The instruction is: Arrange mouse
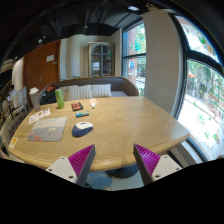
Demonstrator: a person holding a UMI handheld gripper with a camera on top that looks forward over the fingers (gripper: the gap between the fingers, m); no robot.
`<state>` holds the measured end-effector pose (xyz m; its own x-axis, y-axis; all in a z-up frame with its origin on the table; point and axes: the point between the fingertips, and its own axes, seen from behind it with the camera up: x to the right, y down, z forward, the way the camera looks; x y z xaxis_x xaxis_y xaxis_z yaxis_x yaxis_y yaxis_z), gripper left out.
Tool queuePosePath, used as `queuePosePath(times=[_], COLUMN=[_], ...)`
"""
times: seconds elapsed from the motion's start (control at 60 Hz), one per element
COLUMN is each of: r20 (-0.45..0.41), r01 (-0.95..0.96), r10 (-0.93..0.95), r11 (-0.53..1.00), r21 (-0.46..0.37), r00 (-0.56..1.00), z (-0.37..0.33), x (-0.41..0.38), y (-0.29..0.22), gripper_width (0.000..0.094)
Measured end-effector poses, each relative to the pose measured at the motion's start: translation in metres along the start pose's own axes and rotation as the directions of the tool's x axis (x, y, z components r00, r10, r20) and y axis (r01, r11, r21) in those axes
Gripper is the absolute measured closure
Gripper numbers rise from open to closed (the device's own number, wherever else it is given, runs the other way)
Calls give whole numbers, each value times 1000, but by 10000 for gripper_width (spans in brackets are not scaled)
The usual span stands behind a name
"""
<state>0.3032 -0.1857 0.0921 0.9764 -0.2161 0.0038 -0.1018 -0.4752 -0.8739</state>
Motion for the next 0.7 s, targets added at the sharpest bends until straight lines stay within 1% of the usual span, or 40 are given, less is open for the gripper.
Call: queuePosePath(times=[0.117, 0.217, 0.333, 0.417, 0.483, 0.567, 0.7], r20=[-20, -1, 51, 80, 119, 149, 222], r01=[-10, 18, 26, -34, -61, -61, -22], r10=[10, -18, -26, 38, 70, 75, 49], r11=[1000, 1000, 1000, 998, 995, 993, 992], r21=[-7, -6, -4, -52, -79, -97, -122], r00=[1000, 1000, 998, 996, 990, 986, 974], z=[2, 9, 37, 67, 91, 117, 139], x=[7, 4, -19, -40, -61, -86, -132], y=[1, 5, 5, 17, 25, 32, 33], gripper_width=[142, 142, 143, 140, 142, 138, 136])
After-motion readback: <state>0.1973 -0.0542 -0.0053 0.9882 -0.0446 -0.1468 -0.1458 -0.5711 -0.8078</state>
